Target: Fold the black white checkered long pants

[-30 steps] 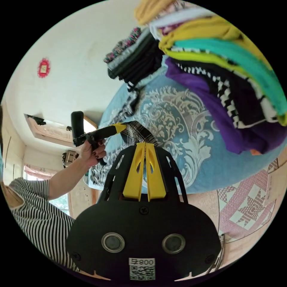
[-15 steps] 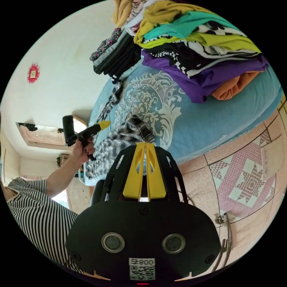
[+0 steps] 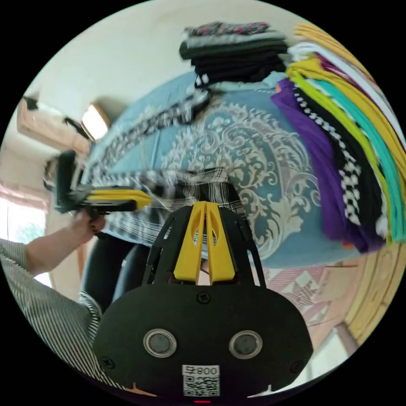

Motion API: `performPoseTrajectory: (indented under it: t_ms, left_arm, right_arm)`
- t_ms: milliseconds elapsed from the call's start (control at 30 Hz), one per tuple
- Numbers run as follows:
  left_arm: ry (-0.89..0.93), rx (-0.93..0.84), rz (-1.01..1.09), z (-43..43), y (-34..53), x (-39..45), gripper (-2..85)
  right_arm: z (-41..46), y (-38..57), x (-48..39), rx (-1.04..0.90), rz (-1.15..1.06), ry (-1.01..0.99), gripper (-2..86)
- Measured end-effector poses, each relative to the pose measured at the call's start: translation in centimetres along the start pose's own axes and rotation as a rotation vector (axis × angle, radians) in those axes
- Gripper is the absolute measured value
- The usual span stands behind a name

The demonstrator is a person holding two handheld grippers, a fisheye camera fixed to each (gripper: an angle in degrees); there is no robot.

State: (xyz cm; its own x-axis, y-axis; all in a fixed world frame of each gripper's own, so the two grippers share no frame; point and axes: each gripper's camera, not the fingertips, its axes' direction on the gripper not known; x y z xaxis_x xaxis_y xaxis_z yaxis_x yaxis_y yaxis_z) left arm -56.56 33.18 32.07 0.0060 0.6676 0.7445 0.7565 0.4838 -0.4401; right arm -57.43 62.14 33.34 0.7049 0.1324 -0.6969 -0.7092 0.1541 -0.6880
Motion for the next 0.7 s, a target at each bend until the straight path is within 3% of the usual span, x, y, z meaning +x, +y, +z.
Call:
performPoseTrajectory:
  t_ms: [33,100,200,367,467,700]
  left_arm:
    - [-0.064,-0.02,-0.014,-0.1,1.0,-0.4,1.2]
    - [-0.189,-0.098,-0.042,0.5,2.4,-1.1,0.7]
    - [-0.189,-0.052,-0.017,0.5,4.4,-2.3,0.4]
    - [-0.109,-0.098,-0.048,-0.6,5.6,-4.9,0.4]
    - [-0.095,0.01,-0.064,-3.4,6.4,-6.7,0.7]
    - [-0.297,0.156,-0.161,-9.4,6.4,-15.6,3.9]
  right_arm:
    - [1.9,-1.4,-1.1,-0.107,-0.048,0.091,-0.1]
    - [2.2,-2.3,-2.6,-0.081,-0.11,0.181,-0.1]
    - [1.7,-3.6,-3.5,-0.073,-0.133,0.225,-0.1]
    - [-0.2,-6.0,-2.8,-0.083,-0.082,0.143,0.1]
    - [-2.3,-7.7,-1.5,-0.079,0.026,0.016,0.4]
    - [-7.3,-13.6,-1.7,0.128,0.013,-0.079,3.3]
